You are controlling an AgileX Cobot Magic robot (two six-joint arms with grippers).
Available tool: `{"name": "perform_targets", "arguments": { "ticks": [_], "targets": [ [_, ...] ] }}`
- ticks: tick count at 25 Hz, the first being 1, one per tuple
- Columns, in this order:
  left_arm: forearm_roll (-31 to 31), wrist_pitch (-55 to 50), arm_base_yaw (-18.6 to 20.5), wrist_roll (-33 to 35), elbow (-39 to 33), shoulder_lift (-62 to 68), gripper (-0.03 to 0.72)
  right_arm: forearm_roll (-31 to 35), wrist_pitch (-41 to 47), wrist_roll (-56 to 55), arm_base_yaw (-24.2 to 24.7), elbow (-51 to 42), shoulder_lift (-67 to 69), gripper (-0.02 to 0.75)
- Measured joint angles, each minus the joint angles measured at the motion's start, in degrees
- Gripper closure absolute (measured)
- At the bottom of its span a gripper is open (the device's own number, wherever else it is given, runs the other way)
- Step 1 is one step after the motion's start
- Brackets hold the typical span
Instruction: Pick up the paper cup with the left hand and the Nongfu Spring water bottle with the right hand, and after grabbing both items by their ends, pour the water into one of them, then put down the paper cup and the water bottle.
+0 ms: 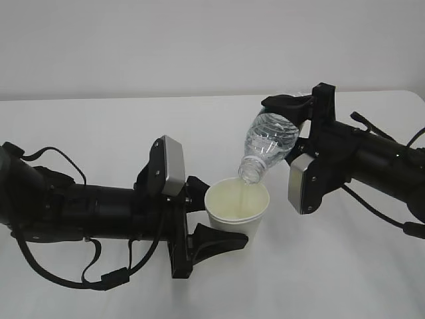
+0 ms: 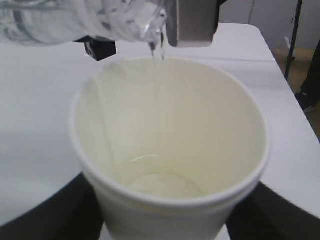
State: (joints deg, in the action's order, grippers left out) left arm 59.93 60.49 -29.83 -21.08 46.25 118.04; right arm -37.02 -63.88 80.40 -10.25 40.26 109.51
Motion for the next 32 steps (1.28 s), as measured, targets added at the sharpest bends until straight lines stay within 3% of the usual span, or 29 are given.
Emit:
{"name": "perform_targets", "arguments": {
  "ticks": [32],
  "targets": [
    [1.4, -0.1, 0.0, 0.0, 0.0, 0.0, 0.207, 0.0, 0.0, 0.7, 0.0, 0.0, 0.0, 0.272]
  ]
}}
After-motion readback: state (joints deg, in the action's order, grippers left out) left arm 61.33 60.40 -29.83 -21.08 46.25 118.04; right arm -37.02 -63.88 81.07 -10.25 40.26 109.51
